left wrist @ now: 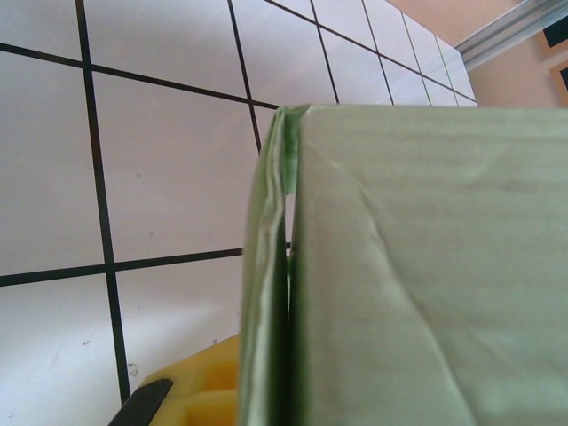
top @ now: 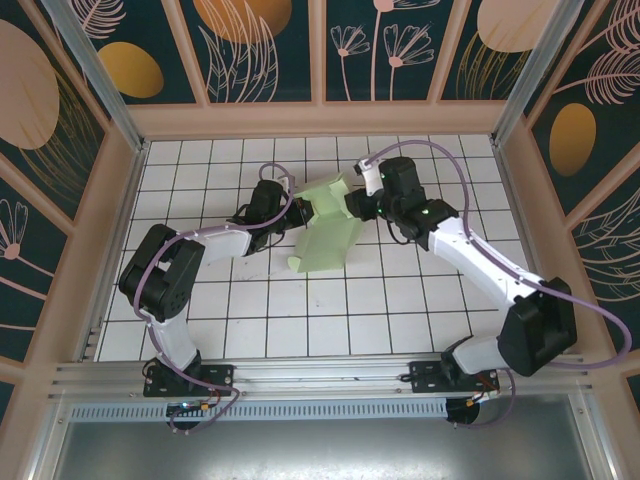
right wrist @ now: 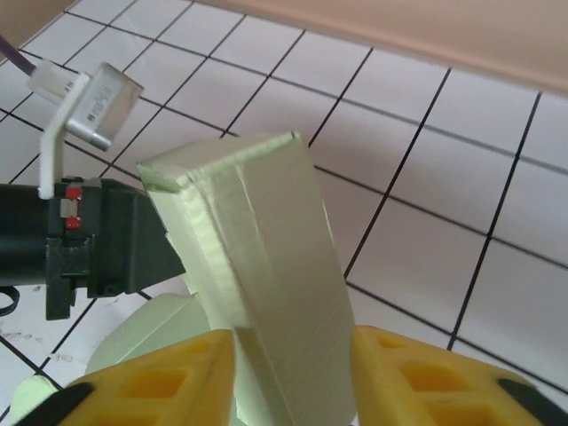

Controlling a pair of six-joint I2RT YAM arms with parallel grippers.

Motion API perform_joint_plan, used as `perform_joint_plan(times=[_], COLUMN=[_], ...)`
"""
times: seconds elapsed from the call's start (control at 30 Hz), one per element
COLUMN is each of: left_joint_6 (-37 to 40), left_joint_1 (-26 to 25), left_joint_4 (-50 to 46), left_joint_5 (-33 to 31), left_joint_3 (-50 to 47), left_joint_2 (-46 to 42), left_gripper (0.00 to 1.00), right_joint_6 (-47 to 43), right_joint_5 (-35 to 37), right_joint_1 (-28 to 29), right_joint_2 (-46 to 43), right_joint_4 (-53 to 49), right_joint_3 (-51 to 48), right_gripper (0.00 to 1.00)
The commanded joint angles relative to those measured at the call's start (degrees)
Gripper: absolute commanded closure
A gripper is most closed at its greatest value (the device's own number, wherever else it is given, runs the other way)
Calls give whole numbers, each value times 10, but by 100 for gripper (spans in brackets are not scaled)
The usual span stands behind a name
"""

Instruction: Fold the paper box

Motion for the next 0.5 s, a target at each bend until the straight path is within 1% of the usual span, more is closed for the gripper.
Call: perform_joint_plan(times=[0.0, 0.17, 0.33, 0.4, 0.47], left_joint_6=[3, 1, 2, 2, 1], left_joint_1=[-1, -2, -2, -2, -1], left_joint_4=[16, 18, 18, 18, 18], left_joint_5=[10, 14, 14, 13, 14], left_joint_3=[-2, 1, 1, -1, 0], left_joint_2=[-14, -12, -13, -12, -12], left_gripper=[100, 100, 100, 100, 100], right_joint_6=[-6, -14, -26, -35, -49], right_joint_5=[-16, 3, 56, 116, 174], right_joint_1=[0, 1, 24, 41, 61], right_joint_2=[30, 59, 80, 95, 112], right_joint_4=[2, -5, -13, -21, -30], right_joint_3=[19, 31, 49, 63, 75], right_gripper=[66, 67, 68, 71, 70])
